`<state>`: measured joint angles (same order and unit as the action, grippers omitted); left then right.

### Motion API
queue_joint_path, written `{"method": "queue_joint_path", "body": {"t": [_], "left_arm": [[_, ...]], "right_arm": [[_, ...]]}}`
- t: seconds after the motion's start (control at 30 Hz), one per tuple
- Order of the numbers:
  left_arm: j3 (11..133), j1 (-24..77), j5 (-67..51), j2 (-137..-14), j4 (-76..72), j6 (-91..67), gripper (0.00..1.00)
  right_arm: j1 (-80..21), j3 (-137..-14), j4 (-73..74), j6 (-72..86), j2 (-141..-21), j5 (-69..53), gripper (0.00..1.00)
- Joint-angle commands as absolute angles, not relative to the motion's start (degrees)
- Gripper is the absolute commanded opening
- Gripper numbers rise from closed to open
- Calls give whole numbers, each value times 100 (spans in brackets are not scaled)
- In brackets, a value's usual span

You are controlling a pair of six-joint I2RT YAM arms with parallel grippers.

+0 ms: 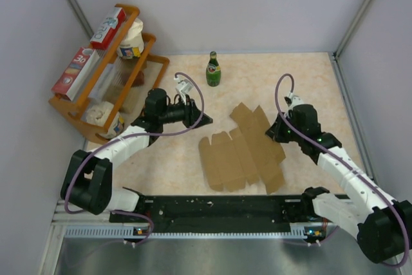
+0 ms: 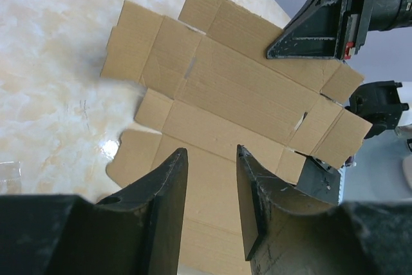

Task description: Fold the paper box

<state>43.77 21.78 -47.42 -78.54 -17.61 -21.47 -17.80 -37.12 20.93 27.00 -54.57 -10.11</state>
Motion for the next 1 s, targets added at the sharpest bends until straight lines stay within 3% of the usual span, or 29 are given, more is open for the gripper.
{"method": "queue_joint_path", "body": {"t": [0.0,0.23,0.4,0.6,0.97], "left_arm": [[4614,2162,-4974,-7805,-2048,-2145,41],[4746,2171,-5133,-7972,-2048,-2074,33],[4807,2171,-5168,-8103,-2083,-2074,25],[5079,2171,-5063,-8323,-2206,-2197,25],[5914,2180,-4562,-9148,-2487,-2759,22]], "right_arm": [[-2345,-3928,1899,1917,-5501,-959,0],[-3541,-4008,1389,1223,-5862,-160,0],[-3718,-3763,670,792,-5907,-18,0],[-4122,-3507,158,44,-5529,-412,0],[-4140,-3481,343,97,-5309,-1011,0]]}}
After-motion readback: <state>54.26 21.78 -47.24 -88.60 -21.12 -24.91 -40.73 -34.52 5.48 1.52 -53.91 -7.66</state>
